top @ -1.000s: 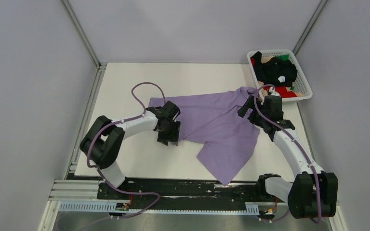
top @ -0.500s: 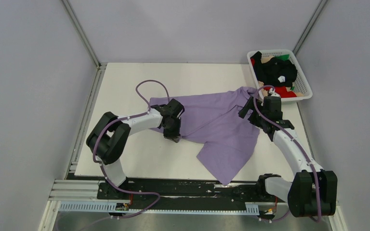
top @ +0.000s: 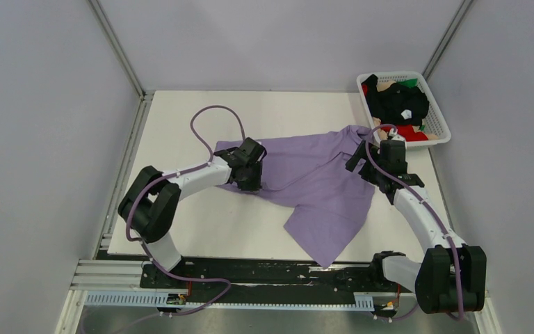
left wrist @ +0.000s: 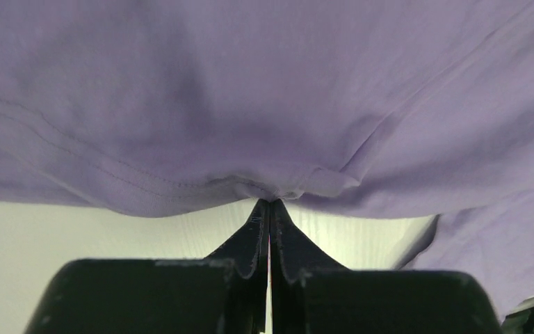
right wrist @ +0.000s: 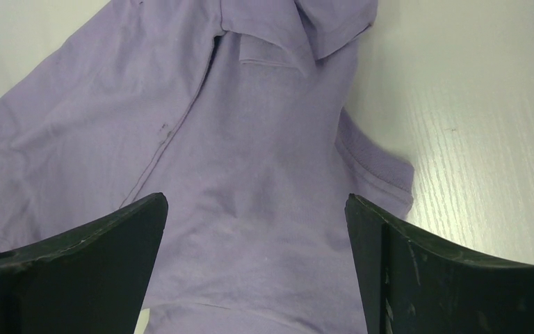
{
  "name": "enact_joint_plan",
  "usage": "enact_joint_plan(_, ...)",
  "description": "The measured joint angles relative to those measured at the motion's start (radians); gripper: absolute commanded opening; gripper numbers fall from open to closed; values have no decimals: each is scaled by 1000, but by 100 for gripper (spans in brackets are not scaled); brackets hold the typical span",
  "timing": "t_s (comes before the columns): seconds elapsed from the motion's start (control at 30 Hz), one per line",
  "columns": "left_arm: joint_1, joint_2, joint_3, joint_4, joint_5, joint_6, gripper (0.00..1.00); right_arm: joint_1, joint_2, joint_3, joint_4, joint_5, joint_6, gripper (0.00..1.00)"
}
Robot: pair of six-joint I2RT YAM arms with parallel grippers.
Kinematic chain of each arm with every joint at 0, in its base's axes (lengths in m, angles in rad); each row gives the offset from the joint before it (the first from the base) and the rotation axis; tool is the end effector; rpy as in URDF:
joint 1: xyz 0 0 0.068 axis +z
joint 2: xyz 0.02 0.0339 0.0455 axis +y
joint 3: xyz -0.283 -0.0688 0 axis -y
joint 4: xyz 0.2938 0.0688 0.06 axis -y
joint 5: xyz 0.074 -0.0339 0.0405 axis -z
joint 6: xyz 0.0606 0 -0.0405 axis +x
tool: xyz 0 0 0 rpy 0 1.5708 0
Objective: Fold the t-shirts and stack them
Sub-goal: Flatten out the tshirt
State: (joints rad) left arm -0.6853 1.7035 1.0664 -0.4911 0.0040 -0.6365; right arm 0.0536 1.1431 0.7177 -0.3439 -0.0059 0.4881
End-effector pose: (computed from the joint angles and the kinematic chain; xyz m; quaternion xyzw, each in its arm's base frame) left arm 0.2994 -0.2451 0.1458 0.0242 0.9753 -0.1363 0.1721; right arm 0.2913 0.0160 0.2108 0.1973 0.8994 0.1070 0.3752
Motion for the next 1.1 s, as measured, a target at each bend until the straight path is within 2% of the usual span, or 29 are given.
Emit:
enact_joint_plan(0.33, 73, 74, 251, 72, -51, 64, 0, 0, 1, -1, 6, 30, -8, 100)
enact_joint_plan(0.6, 220, 302, 482, 153, -52, 130, 0, 0, 30, -1, 13, 40, -12, 100)
enact_joint_plan(0.87, 327, 578, 877, 189, -12, 177, 0, 0, 34, -1, 23, 50, -16, 100)
enact_joint_plan(1.1, 352, 803, 1235, 197, -10, 207, 0, 0, 35, -1, 39, 51, -19, 100)
